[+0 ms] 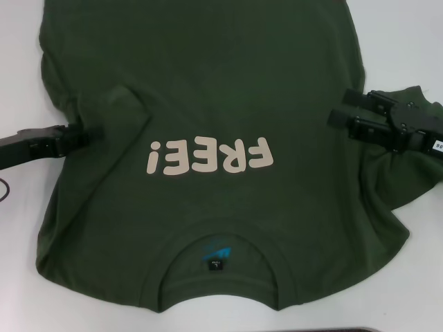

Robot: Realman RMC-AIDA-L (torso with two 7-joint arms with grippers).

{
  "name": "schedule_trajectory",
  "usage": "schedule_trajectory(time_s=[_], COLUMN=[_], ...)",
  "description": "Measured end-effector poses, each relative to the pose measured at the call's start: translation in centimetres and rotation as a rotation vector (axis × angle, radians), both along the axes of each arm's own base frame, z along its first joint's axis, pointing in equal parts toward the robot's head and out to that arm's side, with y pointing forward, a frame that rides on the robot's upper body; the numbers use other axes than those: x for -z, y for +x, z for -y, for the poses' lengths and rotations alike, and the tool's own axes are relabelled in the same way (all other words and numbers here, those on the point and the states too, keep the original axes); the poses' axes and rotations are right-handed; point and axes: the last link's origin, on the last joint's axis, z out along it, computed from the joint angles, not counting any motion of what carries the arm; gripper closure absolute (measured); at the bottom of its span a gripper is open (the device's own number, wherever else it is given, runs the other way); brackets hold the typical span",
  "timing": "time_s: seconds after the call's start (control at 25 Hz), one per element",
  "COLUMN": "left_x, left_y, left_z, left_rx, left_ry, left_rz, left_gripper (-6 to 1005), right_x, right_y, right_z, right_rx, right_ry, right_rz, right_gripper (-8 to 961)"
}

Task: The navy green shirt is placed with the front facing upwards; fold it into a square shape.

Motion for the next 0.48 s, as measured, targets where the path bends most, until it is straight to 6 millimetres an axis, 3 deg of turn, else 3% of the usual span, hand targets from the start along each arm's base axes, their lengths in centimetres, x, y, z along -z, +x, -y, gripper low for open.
schedule_trajectory(time_s=[0.48], left_x=[-0.38], left_y=[-0.01], left_z=[-0.28], left_rx=[0.001], left_ry=[0.016], left_rz=[-0.011], left_gripper=[500], right_x=[0.0], right_y=[-0.02], right_z=[-0.03], right_rx=[-0.001], right_ry=[0.0], right_rz=[0.0], right_gripper=[37])
